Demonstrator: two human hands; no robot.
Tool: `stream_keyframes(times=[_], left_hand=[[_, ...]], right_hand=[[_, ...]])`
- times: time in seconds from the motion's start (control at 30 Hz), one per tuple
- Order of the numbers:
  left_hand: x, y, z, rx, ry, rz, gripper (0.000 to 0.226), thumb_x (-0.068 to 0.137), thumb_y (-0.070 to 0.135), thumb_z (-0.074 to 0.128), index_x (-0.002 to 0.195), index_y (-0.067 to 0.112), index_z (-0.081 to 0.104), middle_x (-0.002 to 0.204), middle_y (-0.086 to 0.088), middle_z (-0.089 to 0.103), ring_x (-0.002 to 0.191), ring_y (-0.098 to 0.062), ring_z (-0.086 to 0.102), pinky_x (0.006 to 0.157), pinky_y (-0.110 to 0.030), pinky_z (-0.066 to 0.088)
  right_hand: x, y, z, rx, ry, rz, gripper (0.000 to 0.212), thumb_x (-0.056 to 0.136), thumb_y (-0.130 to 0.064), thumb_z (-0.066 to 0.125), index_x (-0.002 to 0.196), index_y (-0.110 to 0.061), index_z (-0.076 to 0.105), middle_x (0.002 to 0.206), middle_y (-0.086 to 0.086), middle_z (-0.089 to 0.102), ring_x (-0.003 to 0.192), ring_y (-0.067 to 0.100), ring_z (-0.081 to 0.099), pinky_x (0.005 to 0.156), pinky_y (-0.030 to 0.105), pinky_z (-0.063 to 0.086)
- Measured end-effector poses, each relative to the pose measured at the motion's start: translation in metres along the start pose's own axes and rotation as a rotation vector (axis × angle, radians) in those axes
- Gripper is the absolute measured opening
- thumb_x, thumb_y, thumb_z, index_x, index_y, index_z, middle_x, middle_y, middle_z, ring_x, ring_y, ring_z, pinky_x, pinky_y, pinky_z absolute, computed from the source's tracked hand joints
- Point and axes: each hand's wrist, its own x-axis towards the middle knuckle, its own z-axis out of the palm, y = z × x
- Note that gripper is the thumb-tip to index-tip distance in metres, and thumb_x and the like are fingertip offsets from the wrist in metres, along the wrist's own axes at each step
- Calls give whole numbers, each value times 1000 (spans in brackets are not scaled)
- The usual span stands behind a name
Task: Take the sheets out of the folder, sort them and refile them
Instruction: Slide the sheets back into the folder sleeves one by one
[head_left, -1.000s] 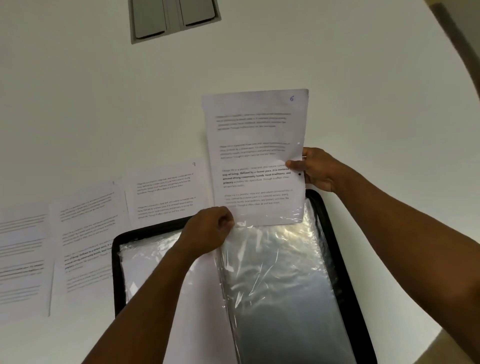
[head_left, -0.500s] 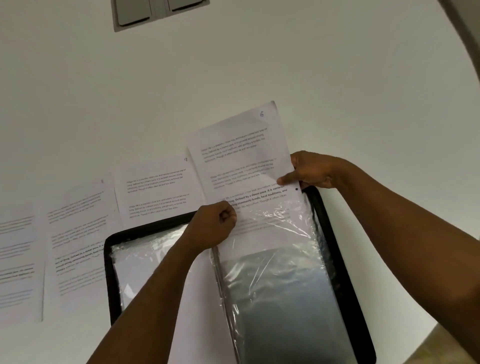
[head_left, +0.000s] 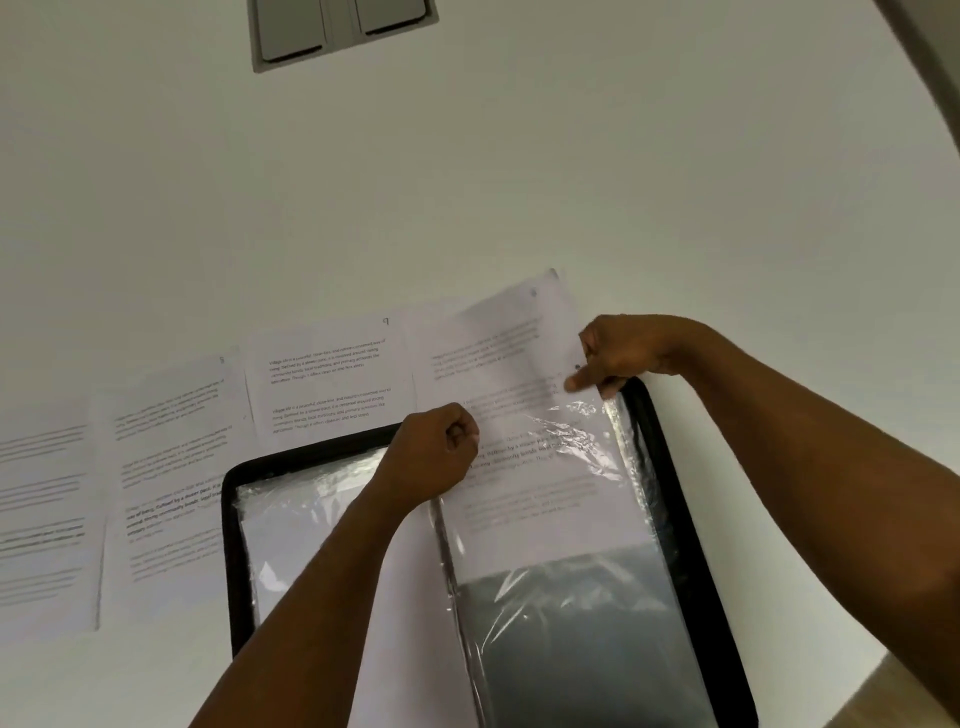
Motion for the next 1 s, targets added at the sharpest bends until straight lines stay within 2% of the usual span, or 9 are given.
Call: stream_keyframes(times=[0.07,0.17,0.3,0.37,0.5,0.6,0.7,0.87,1.0], left_hand=[[2,2,0,17,-7,1,6,88,14,63,87,19,63,78,12,62,68,-1,57,63,-5,44],[3,2,1,17,-4,18,6,88,14,63,87,20,62,77,11,62,68,-2,57,65,-10,46],[3,1,2,15,-11,20,4,88,15,63,88,19,63,78,11,62,70,-4,57,68,-15,48],[3,0,1,11,-11,11,3,88,15,62,88,18,63,78,12,61,70,-4,57,68,-14,47],[3,-2,0,18,-3,24,3,88,15,63,90,16,65,77,12,61,68,-3,56,66,-11,45],[3,-2,1,11,-4,28,3,88,15,63,91,16,65,76,12,61,68,-2,55,65,-11,45],[3,-3,2,14,2,38,4,88,15,63,91,15,65,77,11,62,68,-3,56,67,-14,47],[4,-5,2,15,0,37,4,88,15,63,91,15,65,79,8,63,70,-5,57,67,-13,46],[4,-5,3,22,-6,43,6,89,15,62,94,14,65,81,7,63,73,-7,57,67,-14,46]], right_hand=[[-4,1,-6,-88,-92,60,32,74,-21,84,86,5,69,79,18,67,74,26,64,87,43,57],[2,-3,1,99,24,-37,57,73,-43,82,106,2,68,94,11,72,83,24,68,82,39,58],[17,-7,11,267,406,-175,30,86,-34,73,103,-9,71,99,6,74,89,24,71,85,39,58],[18,-6,7,102,324,-165,27,85,-29,75,100,-6,71,95,10,73,83,22,70,79,36,58],[8,-9,-1,-252,-71,3,35,77,-25,82,103,-5,70,99,20,71,78,21,66,78,36,59],[9,-17,5,-197,54,-109,32,79,-34,79,104,-16,71,98,-3,73,89,10,68,81,29,56],[16,-21,15,-130,232,-288,7,86,-25,73,91,-21,72,81,-21,67,77,-10,58,73,15,42],[21,-20,25,-463,-2,-240,6,82,-23,76,82,-28,74,68,-26,64,67,-12,57,70,12,42],[18,-23,34,-597,-211,-136,13,78,-25,80,90,-27,78,78,-18,71,74,-5,60,75,15,44]])
